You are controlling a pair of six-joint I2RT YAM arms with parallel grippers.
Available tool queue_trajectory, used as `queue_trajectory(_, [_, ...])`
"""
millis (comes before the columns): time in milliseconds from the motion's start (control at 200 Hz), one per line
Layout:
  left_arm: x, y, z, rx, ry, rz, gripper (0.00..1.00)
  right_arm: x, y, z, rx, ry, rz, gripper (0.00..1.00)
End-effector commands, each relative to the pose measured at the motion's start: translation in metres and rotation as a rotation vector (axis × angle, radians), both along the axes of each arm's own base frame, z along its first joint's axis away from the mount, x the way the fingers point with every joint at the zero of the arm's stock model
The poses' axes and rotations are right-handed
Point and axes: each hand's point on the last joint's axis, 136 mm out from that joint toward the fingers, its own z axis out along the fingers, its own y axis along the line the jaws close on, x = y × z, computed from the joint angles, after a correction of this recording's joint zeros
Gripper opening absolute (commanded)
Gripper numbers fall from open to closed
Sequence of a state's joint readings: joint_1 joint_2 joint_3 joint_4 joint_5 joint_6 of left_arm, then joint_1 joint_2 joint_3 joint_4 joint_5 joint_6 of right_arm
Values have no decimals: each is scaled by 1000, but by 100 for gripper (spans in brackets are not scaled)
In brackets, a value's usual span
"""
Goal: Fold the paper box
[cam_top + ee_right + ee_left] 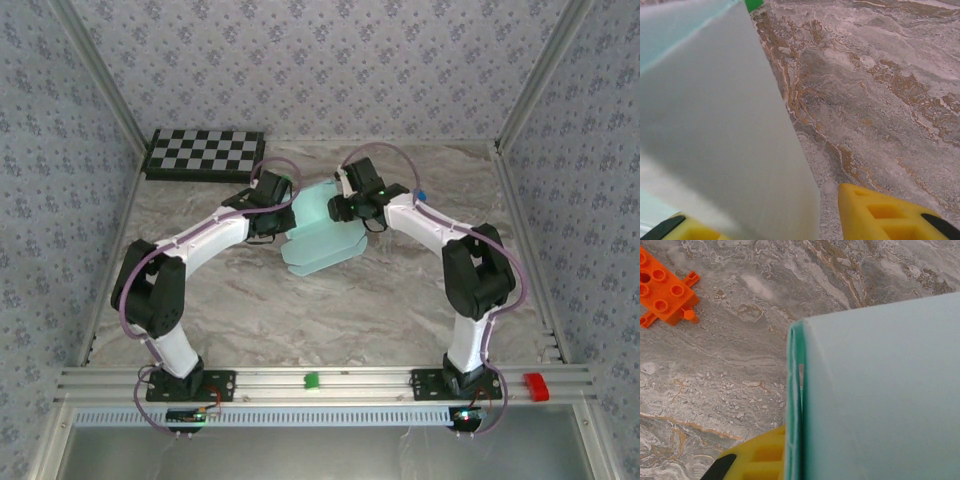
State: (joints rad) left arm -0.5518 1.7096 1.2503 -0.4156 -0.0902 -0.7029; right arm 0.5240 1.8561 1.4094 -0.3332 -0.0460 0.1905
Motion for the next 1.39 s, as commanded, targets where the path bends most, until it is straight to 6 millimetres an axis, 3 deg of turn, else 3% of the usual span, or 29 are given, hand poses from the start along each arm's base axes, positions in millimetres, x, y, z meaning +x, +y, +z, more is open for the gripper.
queue_trajectory(0, [6,-12,17,-37,-34,-38,0,5,0,0,-35,-1,4,39])
queue_trajectory(320, [5,-12,14,-36,-28,-39,0,14,-15,-5,-154,-39,-85,24])
queue_trajectory(720, [5,-15,12,-47,-17,-43,0,21,-45,-9,-370,-108,-259,20])
queue_trajectory(1104, [5,-15,6,-53,2,-32,0,6,-39,-5,-604,-231,-349,15])
queue_trajectory(1389, [4,-13,4,-49,10,-23,0,5,-51,-4,-734,-259,-423,13])
